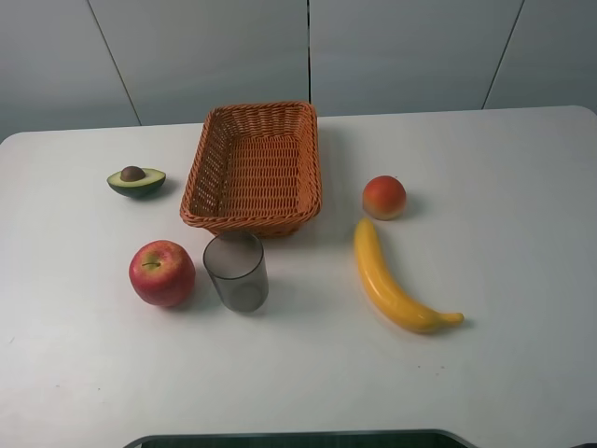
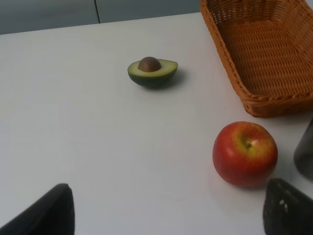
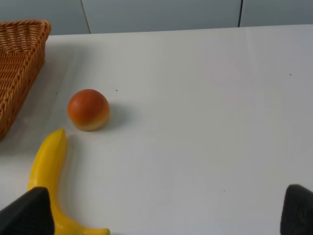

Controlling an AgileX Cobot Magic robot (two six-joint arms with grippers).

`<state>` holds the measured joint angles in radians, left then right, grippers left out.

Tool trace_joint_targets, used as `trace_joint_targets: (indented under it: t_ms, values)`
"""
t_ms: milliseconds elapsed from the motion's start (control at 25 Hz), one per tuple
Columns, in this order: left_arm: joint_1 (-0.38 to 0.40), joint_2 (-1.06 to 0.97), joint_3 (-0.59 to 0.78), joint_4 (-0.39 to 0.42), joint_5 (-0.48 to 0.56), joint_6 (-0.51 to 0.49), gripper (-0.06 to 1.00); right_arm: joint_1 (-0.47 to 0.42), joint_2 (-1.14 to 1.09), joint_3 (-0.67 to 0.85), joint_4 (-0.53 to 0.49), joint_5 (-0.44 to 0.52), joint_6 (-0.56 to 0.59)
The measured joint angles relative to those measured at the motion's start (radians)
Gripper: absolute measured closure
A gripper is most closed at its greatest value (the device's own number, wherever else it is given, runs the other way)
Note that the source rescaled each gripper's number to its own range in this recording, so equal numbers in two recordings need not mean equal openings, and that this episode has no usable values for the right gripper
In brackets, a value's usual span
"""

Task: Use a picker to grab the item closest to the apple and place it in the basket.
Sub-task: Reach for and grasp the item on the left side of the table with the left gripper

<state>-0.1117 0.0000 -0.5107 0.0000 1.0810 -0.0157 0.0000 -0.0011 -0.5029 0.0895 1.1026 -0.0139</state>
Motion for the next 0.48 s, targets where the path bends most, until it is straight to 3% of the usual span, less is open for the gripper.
trace_joint_targets:
  t_ms: [480]
  values:
    - [0.000, 0.000, 0.000, 0.000, 0.000, 0.000, -0.05, 0.000, 0.000, 0.000, 0.000, 0.000, 0.000]
